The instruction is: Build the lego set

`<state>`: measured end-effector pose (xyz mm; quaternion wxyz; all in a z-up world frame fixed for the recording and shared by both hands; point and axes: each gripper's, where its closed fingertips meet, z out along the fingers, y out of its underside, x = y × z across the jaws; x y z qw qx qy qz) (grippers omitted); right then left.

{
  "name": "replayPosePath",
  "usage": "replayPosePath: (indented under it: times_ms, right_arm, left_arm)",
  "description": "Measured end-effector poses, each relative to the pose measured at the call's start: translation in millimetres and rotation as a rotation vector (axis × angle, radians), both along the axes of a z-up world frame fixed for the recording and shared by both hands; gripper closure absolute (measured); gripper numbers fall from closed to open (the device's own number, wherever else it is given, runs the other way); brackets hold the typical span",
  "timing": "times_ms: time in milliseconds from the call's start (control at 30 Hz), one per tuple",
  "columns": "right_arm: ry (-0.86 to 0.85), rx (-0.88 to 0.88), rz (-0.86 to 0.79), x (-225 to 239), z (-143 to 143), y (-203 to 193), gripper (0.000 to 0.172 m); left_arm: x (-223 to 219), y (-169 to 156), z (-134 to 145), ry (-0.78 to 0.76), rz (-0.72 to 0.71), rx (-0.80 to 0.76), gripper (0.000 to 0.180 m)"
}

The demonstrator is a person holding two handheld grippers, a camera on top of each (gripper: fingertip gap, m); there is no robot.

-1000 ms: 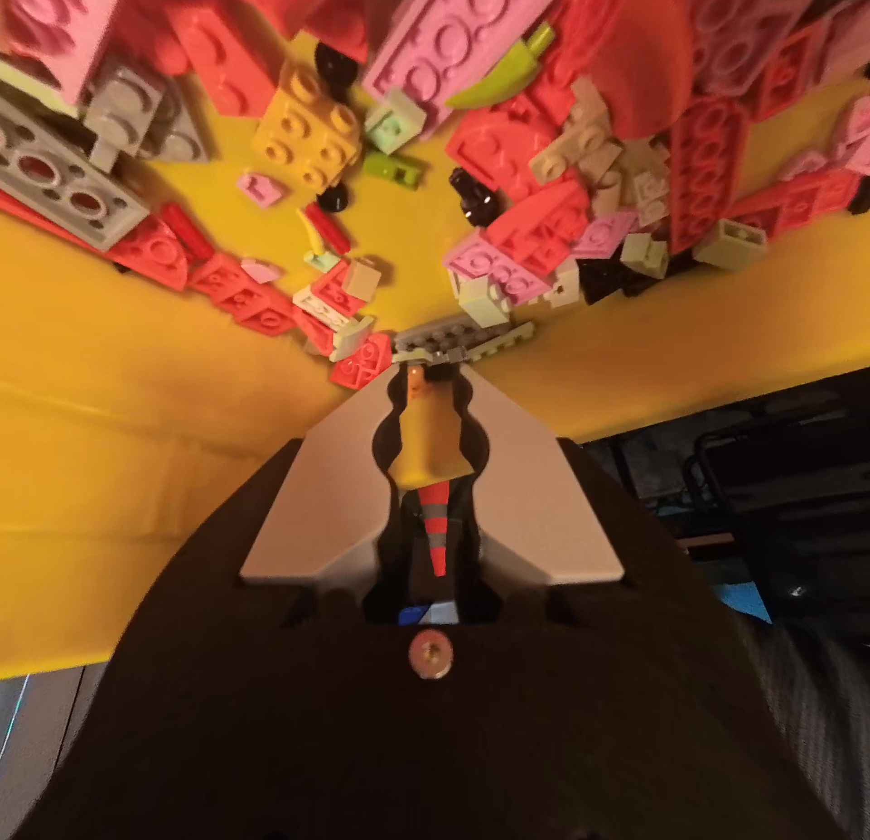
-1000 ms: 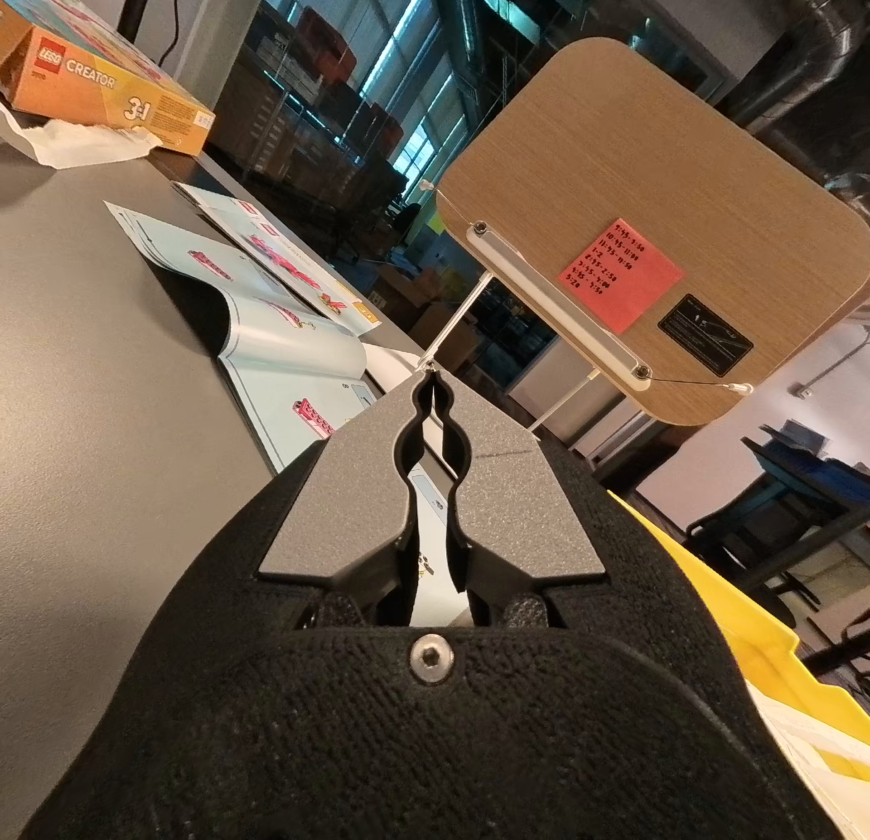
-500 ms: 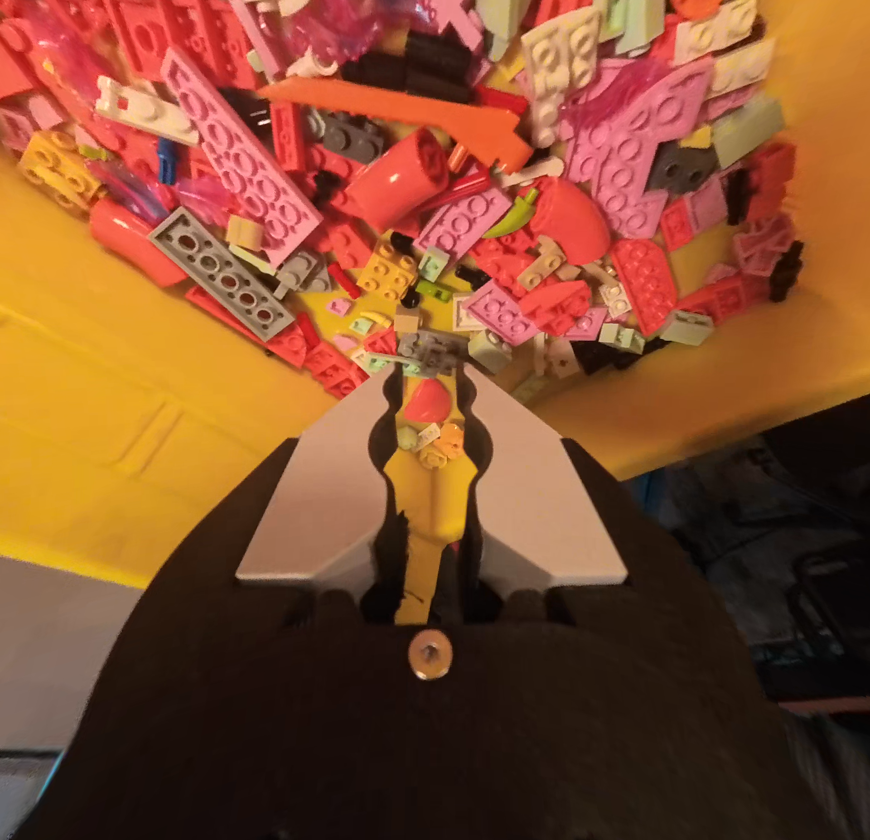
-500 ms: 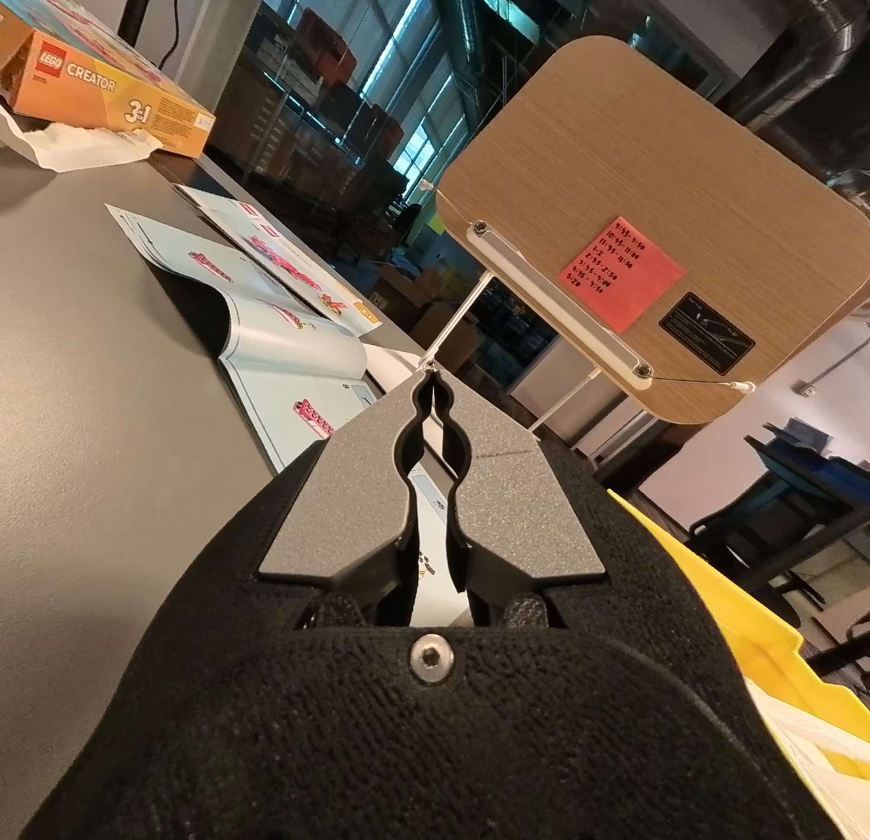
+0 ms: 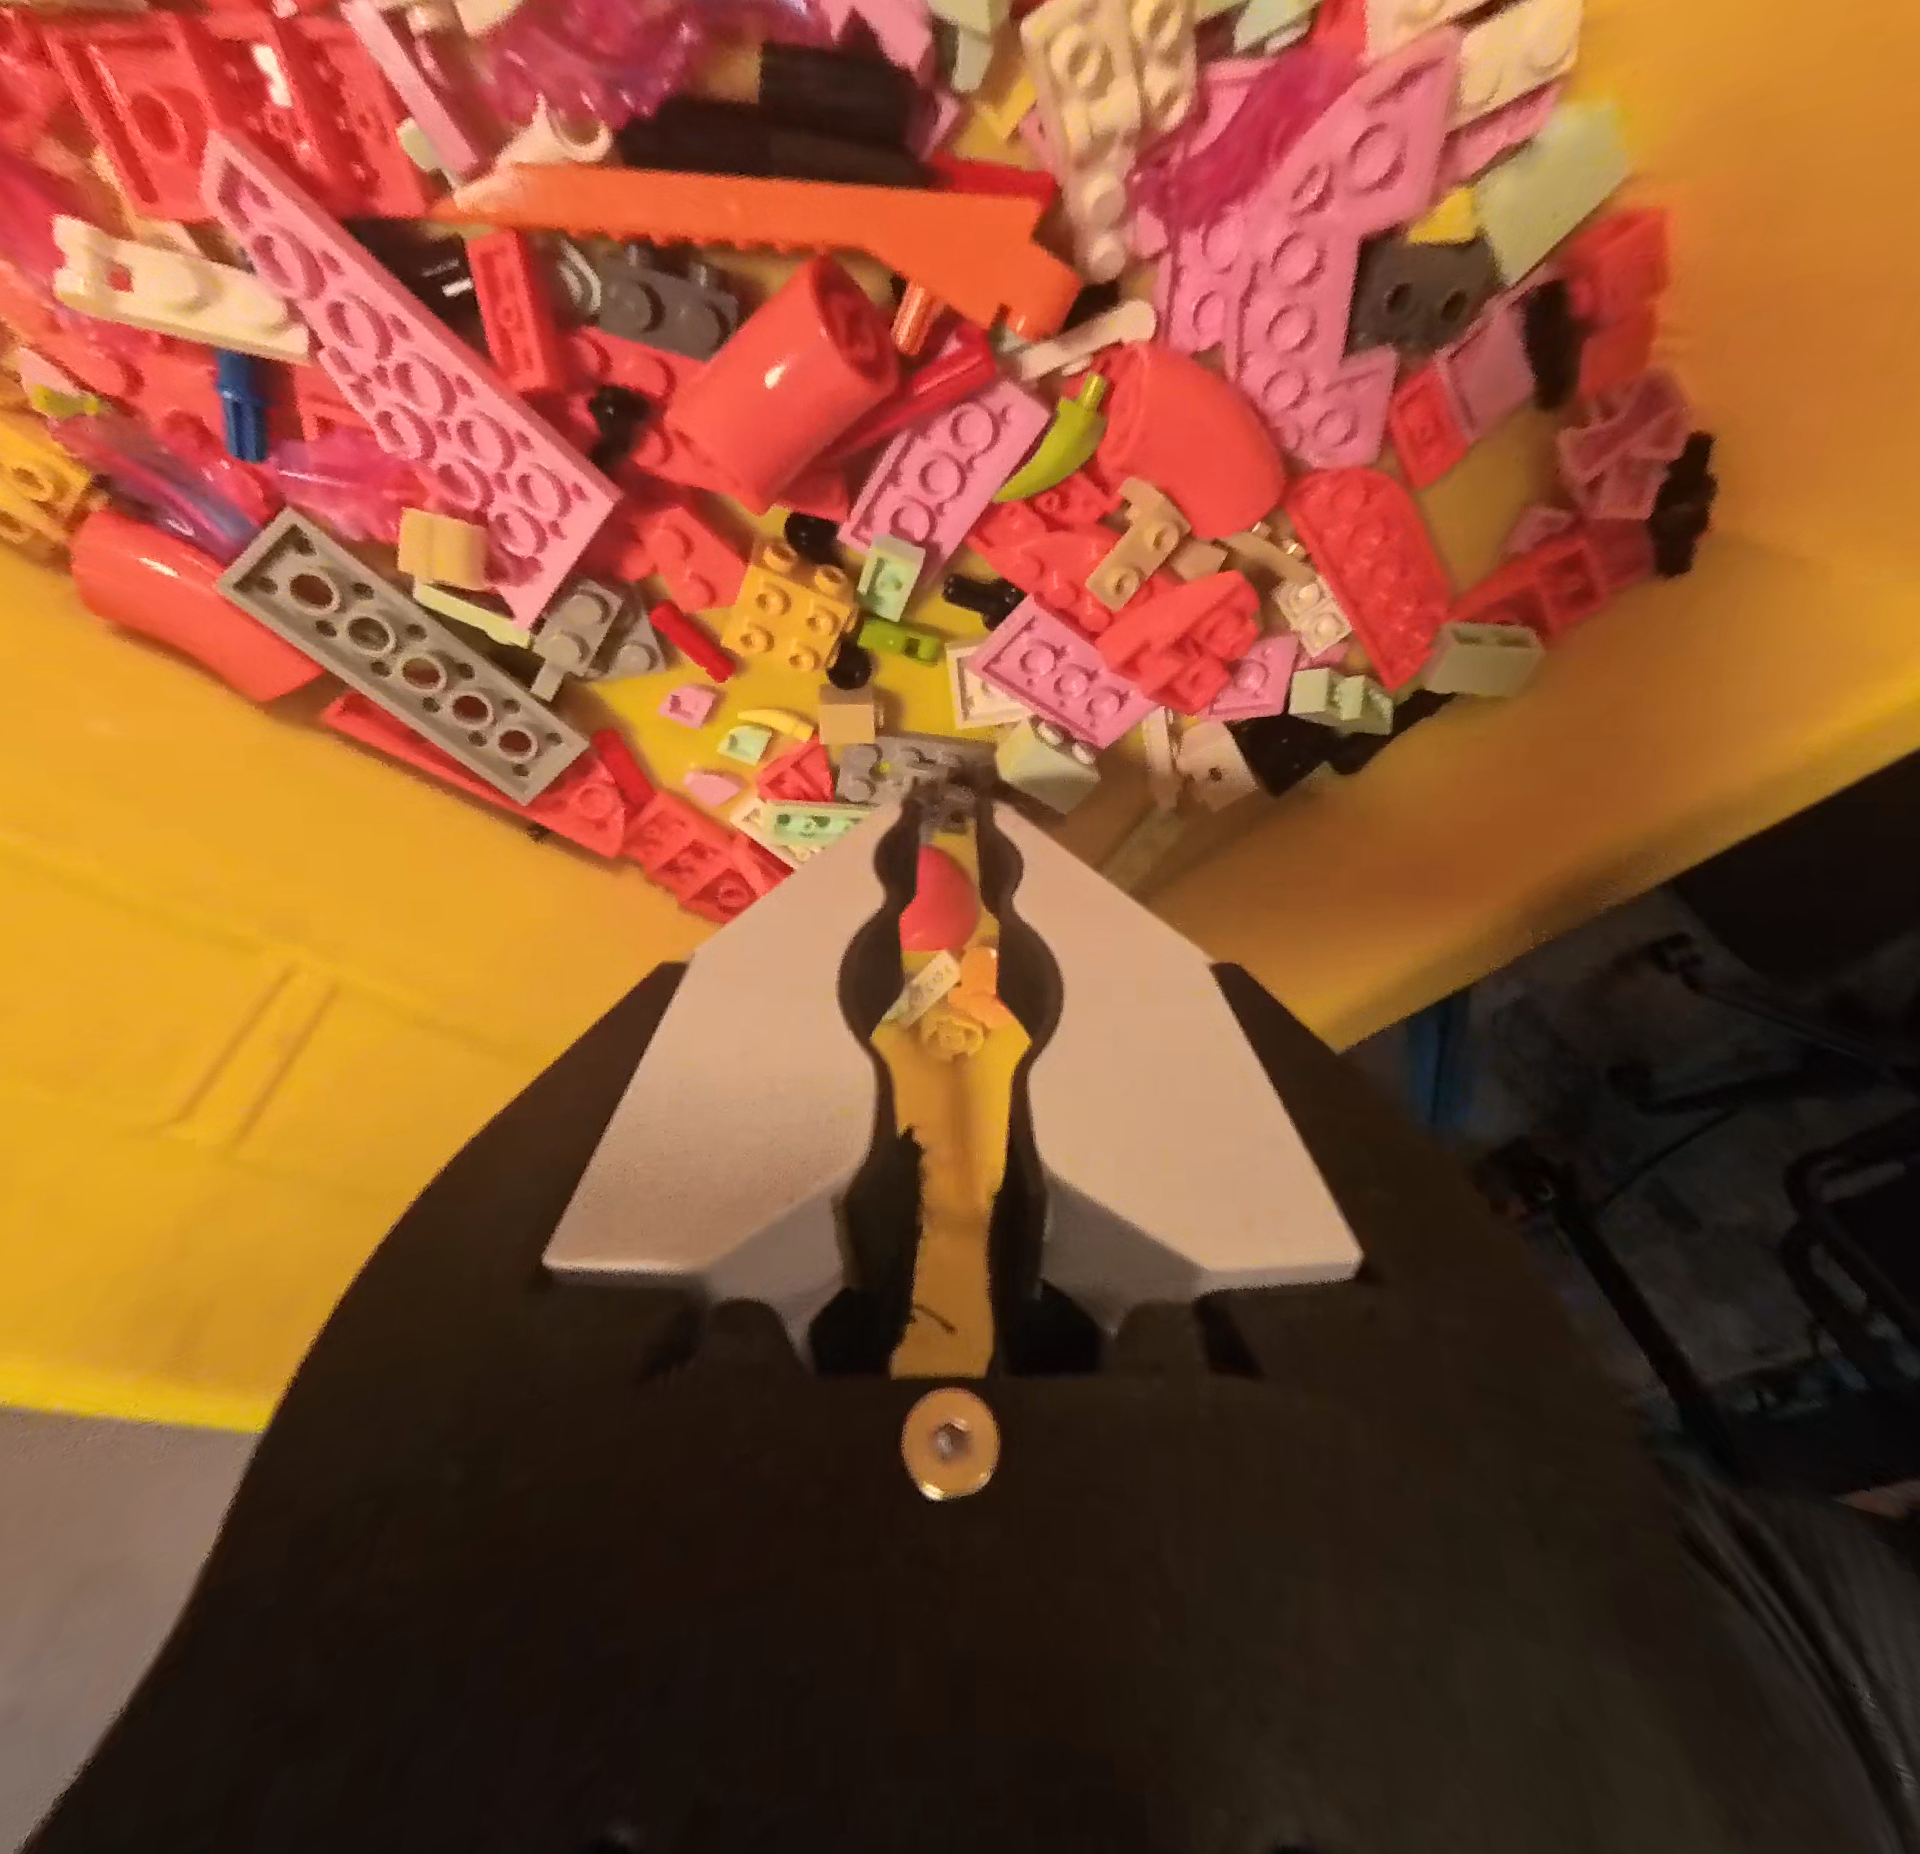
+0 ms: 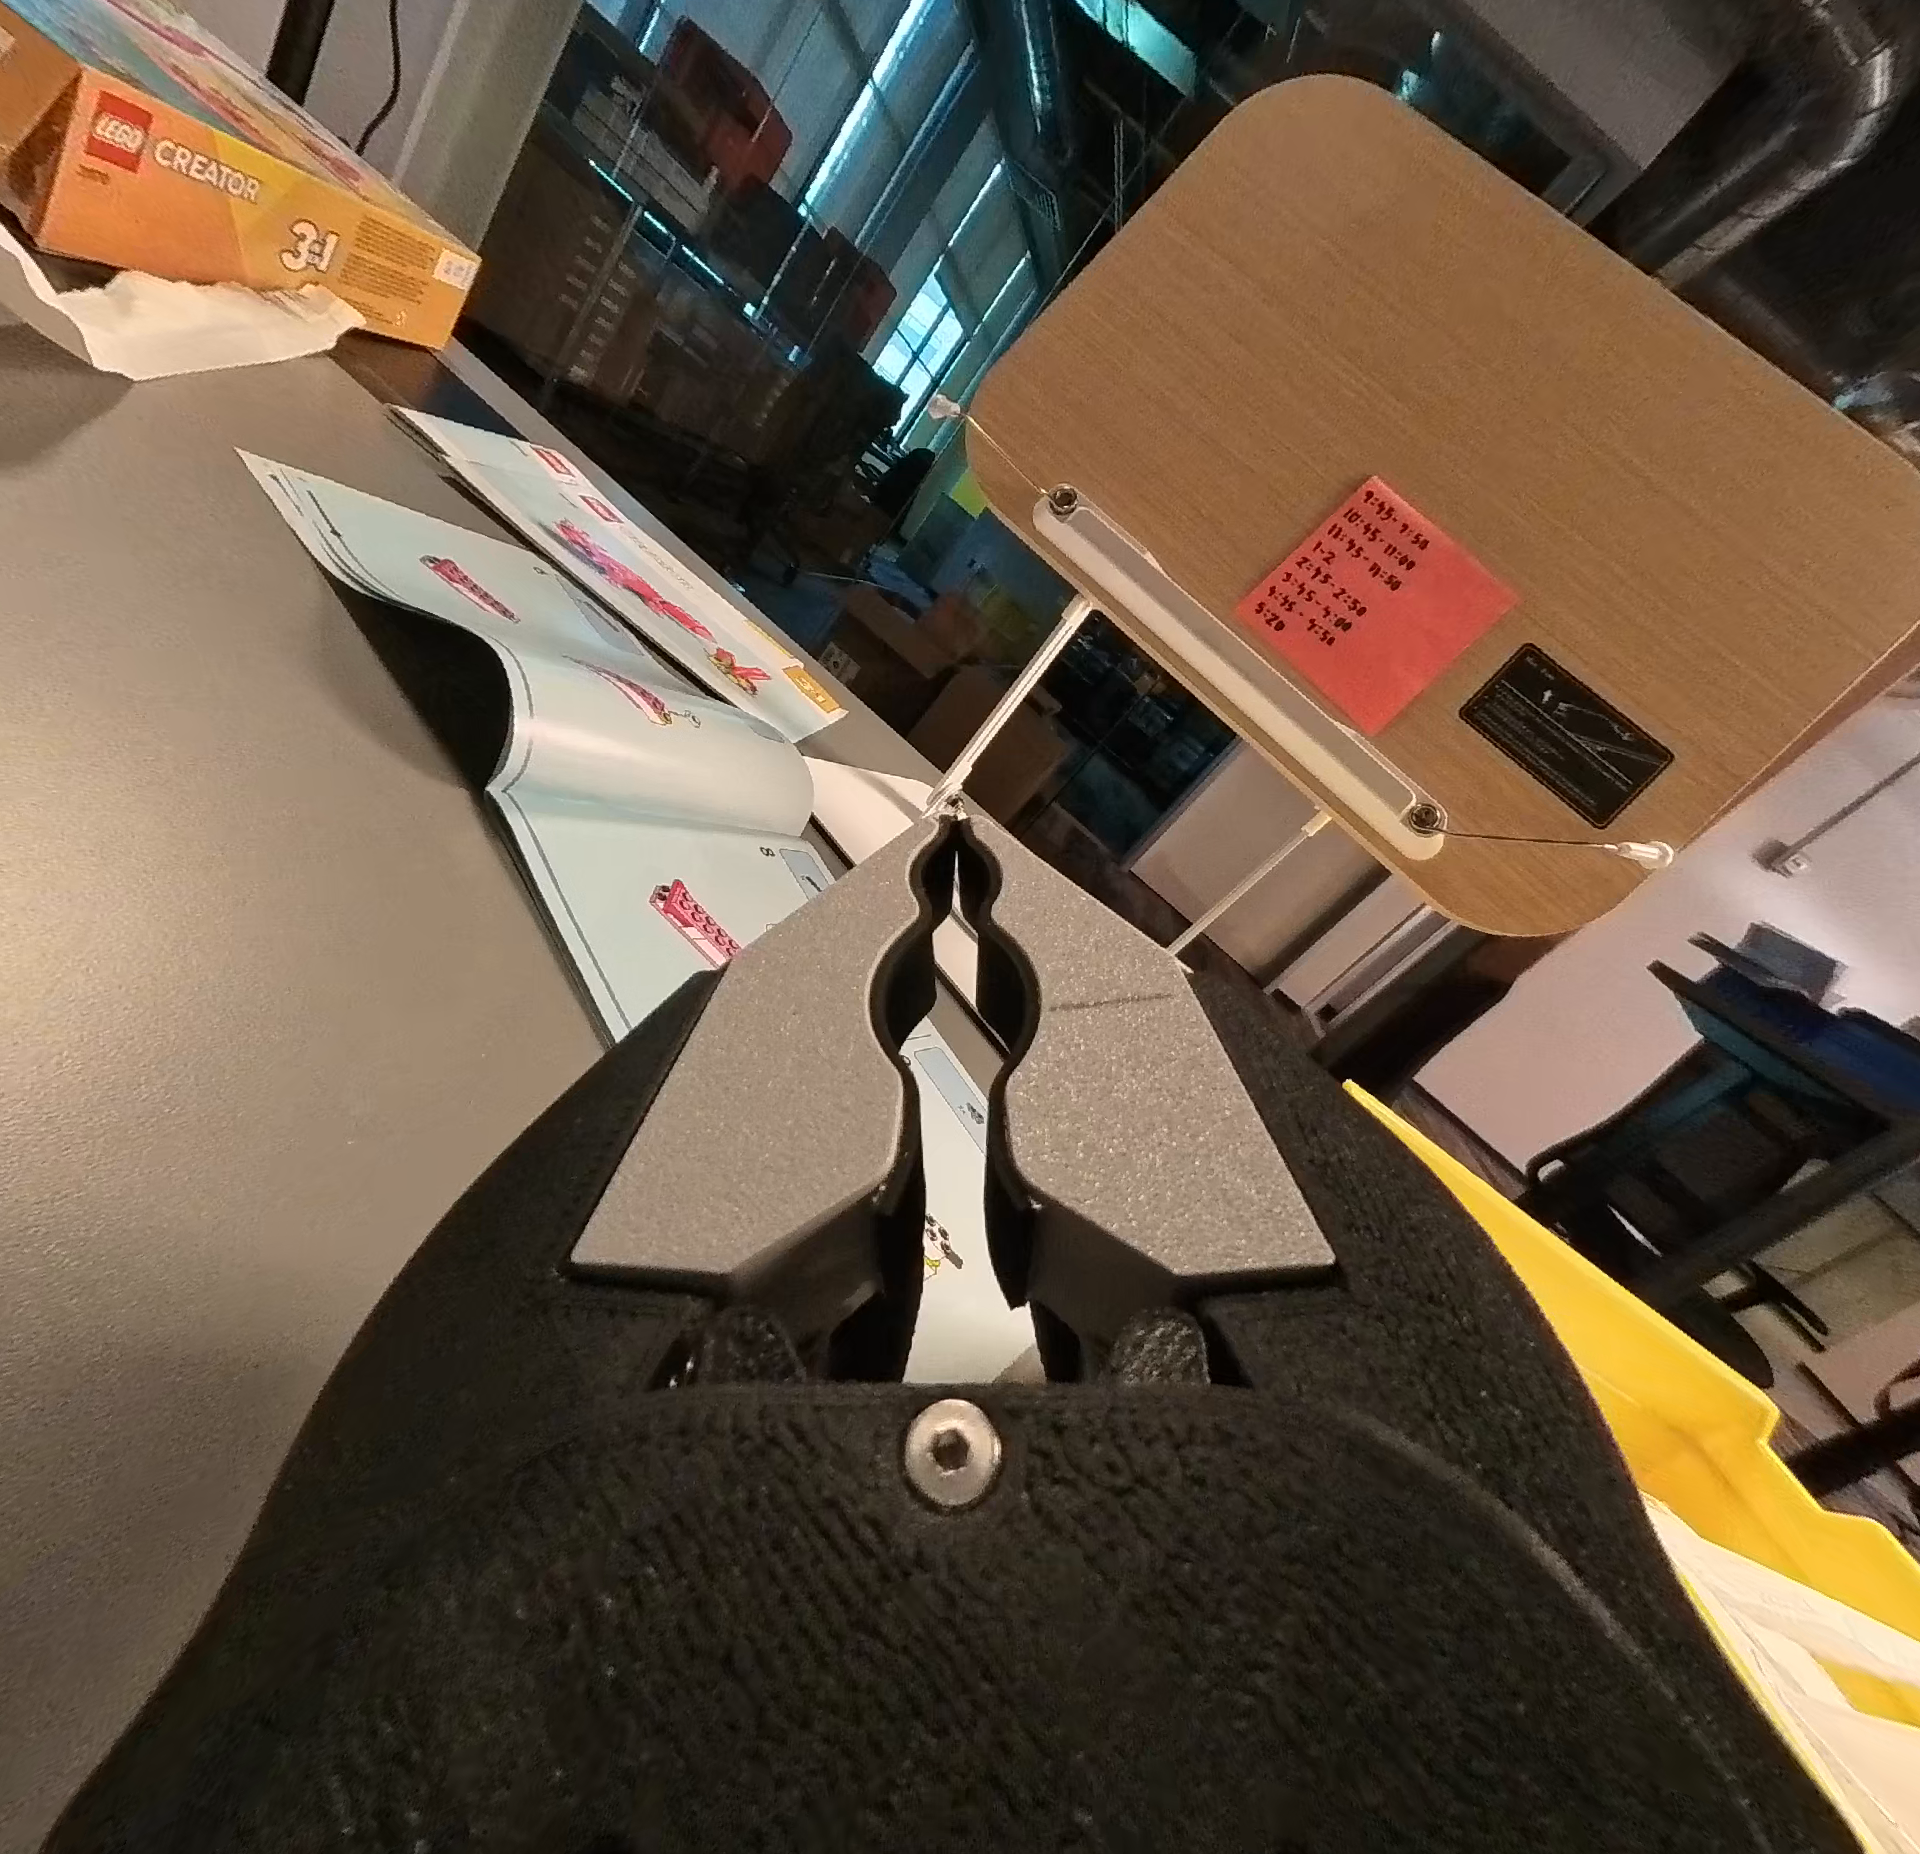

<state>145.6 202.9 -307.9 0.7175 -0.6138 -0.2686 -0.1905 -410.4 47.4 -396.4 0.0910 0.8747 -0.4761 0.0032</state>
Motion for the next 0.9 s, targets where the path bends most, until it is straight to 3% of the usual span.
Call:
replayPosePath:
  times_ms: [633, 900]
  right_arm:
    - [0.003, 0.001, 0.007, -3, -1, 1, 0.172]
    - [0.002, 0.002, 0.008, -4, -1, 1, 0.172]
  left_arm:
    - [-18, 3, 7, 0.047, -0.017, 0.020, 0.163]
    - [-10, -2, -4, 0.019, -0.069, 0.003, 0.164]
